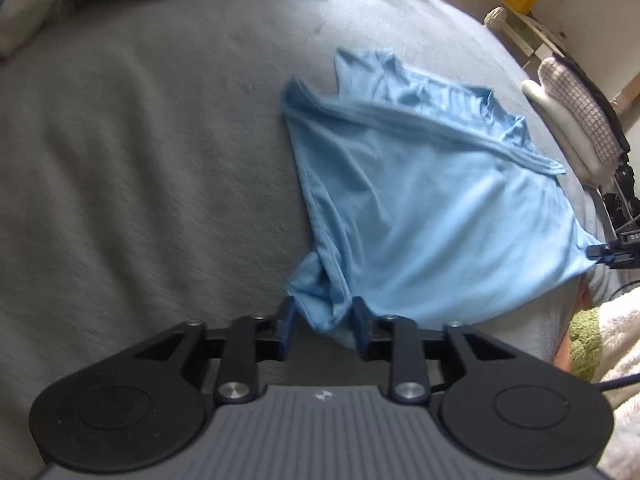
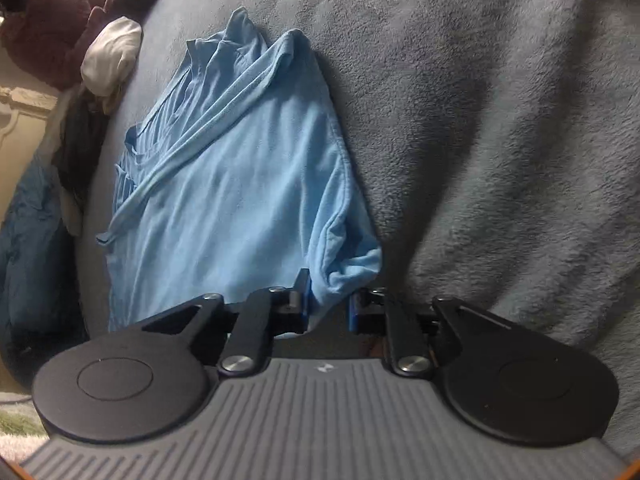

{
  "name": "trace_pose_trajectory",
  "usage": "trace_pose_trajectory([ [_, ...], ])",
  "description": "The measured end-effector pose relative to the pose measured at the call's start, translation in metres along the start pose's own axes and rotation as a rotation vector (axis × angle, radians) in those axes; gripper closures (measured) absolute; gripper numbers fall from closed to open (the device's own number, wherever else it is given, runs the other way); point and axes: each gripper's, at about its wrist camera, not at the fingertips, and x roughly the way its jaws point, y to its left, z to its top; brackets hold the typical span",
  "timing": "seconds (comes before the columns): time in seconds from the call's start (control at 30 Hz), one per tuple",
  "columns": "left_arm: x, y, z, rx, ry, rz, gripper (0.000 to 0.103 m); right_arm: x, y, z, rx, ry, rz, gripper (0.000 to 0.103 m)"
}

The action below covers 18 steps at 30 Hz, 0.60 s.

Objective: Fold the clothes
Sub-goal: 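Lay the folded hem down and open both grippers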

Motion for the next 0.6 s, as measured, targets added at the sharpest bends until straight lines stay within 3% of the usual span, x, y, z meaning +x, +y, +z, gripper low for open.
trace_pose_trajectory([
  [0.03, -0.010, 0.001, 0.001, 0.012, -0.036, 0.026, 0.055, -0.012, 0.002, -0.002, -0.038, -0.016, -0.035, 0.074],
  [0.17, -0.025, -0.006, 0.023, 0.090, -0.161, 0.085, 0.053, -0.054, 0.027, 0.000, -0.229, -0.161, -0.153, 0.073],
  [0.27, -0.008, -0.032, 0.050, 0.244, -0.242, 0.125, 0.052, -0.050, 0.067, 0.012, -0.413, -0.252, -0.083, 0.076],
  [0.33, 0.008, -0.050, 0.064, 0.373, -0.272, 0.157, 0.052, -0.021, 0.103, 0.017, -0.562, -0.218, -0.022, 0.080],
  [0.43, 0.031, -0.066, 0.073, 0.462, -0.253, 0.151, 0.057, 0.033, 0.157, 0.015, -0.797, -0.113, 0.054, 0.084],
  [0.6, 0.065, -0.101, 0.075, 0.661, -0.271, 0.191, 0.057, 0.111, 0.217, 0.007, -1.051, -0.014, 0.052, 0.087],
])
